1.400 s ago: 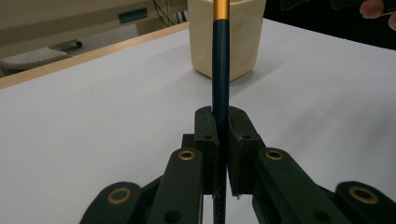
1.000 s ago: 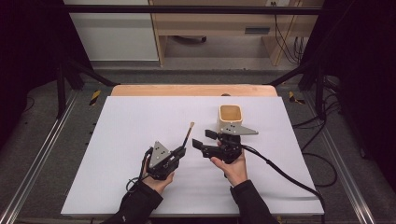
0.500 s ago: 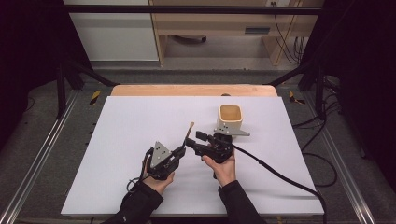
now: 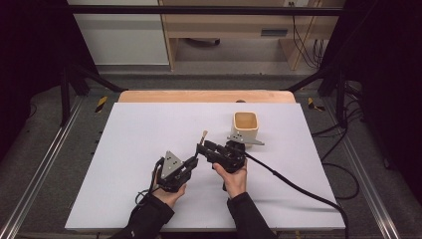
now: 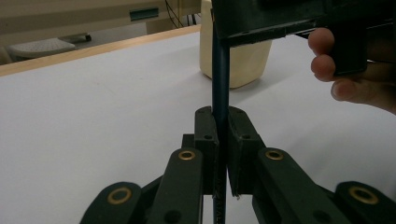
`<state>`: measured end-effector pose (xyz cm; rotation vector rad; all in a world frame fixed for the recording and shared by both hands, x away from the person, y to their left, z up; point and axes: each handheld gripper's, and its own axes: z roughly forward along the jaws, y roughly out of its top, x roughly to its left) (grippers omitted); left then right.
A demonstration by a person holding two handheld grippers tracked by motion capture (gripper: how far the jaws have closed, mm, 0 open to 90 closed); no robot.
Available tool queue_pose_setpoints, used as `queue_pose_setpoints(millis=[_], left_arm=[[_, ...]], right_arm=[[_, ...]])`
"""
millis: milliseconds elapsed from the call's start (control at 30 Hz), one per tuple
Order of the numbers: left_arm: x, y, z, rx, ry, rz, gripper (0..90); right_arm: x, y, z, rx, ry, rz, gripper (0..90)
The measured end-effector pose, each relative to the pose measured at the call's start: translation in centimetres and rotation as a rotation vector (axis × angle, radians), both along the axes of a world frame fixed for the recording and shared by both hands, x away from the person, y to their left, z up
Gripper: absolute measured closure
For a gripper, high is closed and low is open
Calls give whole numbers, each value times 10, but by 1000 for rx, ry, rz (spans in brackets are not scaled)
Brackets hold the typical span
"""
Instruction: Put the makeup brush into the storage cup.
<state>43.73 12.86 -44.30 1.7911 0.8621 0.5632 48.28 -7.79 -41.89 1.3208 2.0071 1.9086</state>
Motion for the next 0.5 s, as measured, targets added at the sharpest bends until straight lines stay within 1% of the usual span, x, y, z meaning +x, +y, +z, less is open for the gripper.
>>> queue_pose_setpoints(millis=[67,200,400,500], left_arm=[[0,0,0,0,2,1,833],[1,0,0,1,8,-2,833],[0,-2,-1,3,10,-4,833],[0,-2,-1,6,12,-3,833]], right_arm=[[1,1,-2,14,9,2,592],[2,2,-3,21,21,4,615],[2,3,-5,45,36,11,697],[3,4,-6,53,38,13,712]])
